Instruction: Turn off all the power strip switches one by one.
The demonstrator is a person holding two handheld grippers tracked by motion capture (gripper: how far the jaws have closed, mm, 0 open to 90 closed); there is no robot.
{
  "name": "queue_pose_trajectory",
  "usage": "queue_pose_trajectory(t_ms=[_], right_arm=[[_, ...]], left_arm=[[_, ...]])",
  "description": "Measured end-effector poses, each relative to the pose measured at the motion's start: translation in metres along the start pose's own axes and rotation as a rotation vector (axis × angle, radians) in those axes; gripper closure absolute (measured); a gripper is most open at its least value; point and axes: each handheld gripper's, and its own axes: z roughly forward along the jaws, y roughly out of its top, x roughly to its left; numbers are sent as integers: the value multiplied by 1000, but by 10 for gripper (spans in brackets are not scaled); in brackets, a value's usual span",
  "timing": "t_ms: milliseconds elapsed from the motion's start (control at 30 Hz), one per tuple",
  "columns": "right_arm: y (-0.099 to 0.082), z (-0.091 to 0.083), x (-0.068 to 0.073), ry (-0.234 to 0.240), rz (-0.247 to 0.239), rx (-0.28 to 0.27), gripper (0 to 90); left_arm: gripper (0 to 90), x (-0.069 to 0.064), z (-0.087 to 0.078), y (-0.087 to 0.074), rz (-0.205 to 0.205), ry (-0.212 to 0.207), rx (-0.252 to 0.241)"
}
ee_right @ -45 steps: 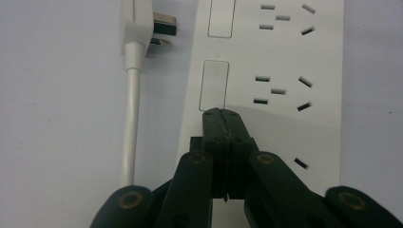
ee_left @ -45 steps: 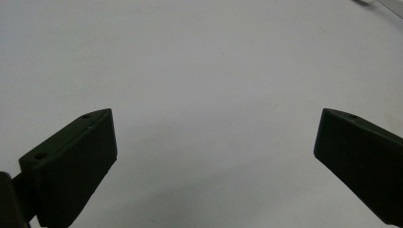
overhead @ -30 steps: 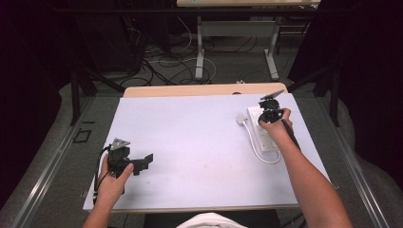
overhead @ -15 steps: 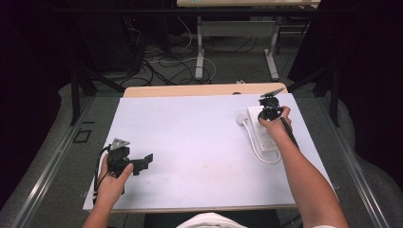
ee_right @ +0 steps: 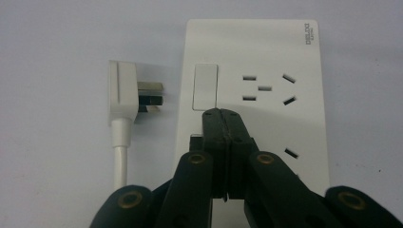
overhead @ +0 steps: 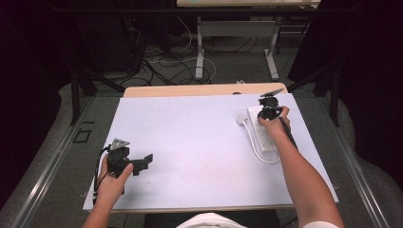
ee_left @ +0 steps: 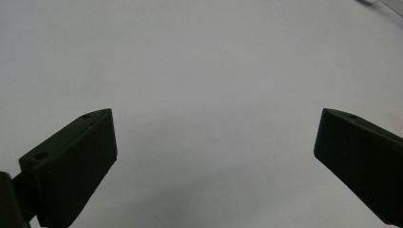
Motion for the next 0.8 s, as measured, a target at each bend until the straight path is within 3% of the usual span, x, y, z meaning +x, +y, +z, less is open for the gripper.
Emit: queue_pose_trajectory(t_ms=[133, 333, 667, 800], right_arm=[[0, 3, 0, 14, 0, -8, 900], [0, 5, -1, -8, -4, 9, 900], [-1, 6, -1, -10, 1, -9, 900], [0, 5, -1, 11, 5, -12, 900]], left_arm=[[6, 0, 0, 0, 0, 2, -1], [6, 0, -1, -1, -2, 6, -4], [6, 0, -1, -1, -2, 6, -4], [6, 0, 0, -1, -4, 6, -5]])
